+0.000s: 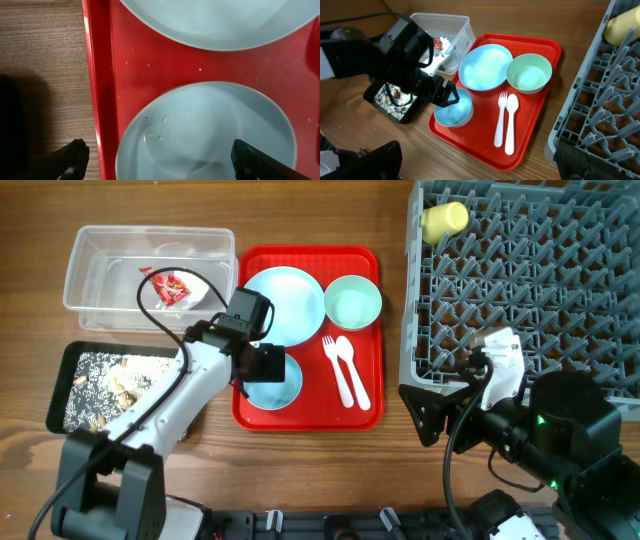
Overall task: Sort waste into correct bins and load items into the dishwasher rack
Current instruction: 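Reach the left gripper to the small blue bowl and grasp its rim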
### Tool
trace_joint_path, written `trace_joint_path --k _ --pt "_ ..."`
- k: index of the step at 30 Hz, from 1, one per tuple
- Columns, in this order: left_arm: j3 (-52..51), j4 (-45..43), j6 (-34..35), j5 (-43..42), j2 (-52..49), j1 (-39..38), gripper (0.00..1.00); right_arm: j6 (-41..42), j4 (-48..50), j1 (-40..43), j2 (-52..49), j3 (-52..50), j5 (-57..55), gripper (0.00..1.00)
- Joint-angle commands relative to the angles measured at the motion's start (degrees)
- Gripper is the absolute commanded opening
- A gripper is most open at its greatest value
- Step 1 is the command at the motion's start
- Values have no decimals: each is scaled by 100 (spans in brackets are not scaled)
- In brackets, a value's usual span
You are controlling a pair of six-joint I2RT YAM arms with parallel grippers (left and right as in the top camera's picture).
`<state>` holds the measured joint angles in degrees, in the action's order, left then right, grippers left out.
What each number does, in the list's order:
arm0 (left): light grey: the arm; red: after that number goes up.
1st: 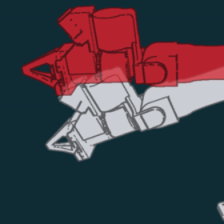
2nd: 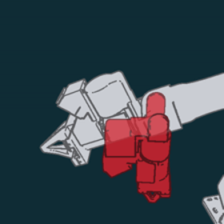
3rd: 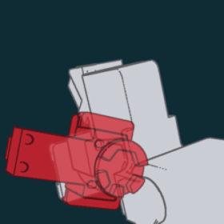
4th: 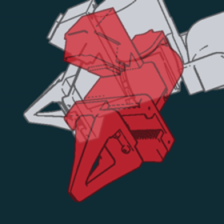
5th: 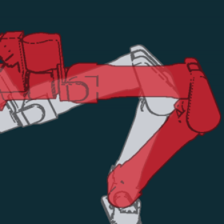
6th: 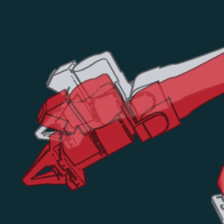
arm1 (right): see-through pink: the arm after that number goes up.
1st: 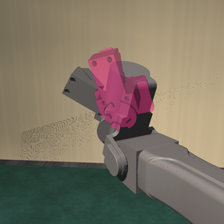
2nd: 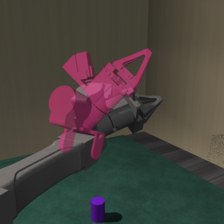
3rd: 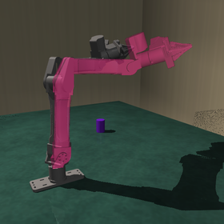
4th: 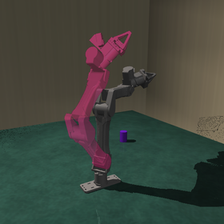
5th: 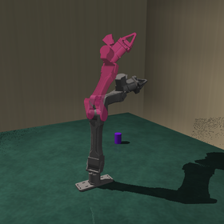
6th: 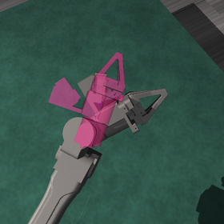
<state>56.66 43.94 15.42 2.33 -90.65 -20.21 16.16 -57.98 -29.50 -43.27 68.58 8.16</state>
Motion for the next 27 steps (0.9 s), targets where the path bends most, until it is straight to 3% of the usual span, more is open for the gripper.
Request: trace_joint_path --k 1,6,20,27 --pt "-52 -144 50 254 -184 -24 92 -116 9 -28 15 -7 92 99" --pt "-52 -260 50 247 -280 -26 82 -116 11 -28 15 -7 92 100" --pt "-52 -308 50 205 -671 -26 74 -116 50 -28 13 -7 90 100" --pt "-52 -382 50 127 -671 -26 35 -111 57 -28 11 -7 90 100"
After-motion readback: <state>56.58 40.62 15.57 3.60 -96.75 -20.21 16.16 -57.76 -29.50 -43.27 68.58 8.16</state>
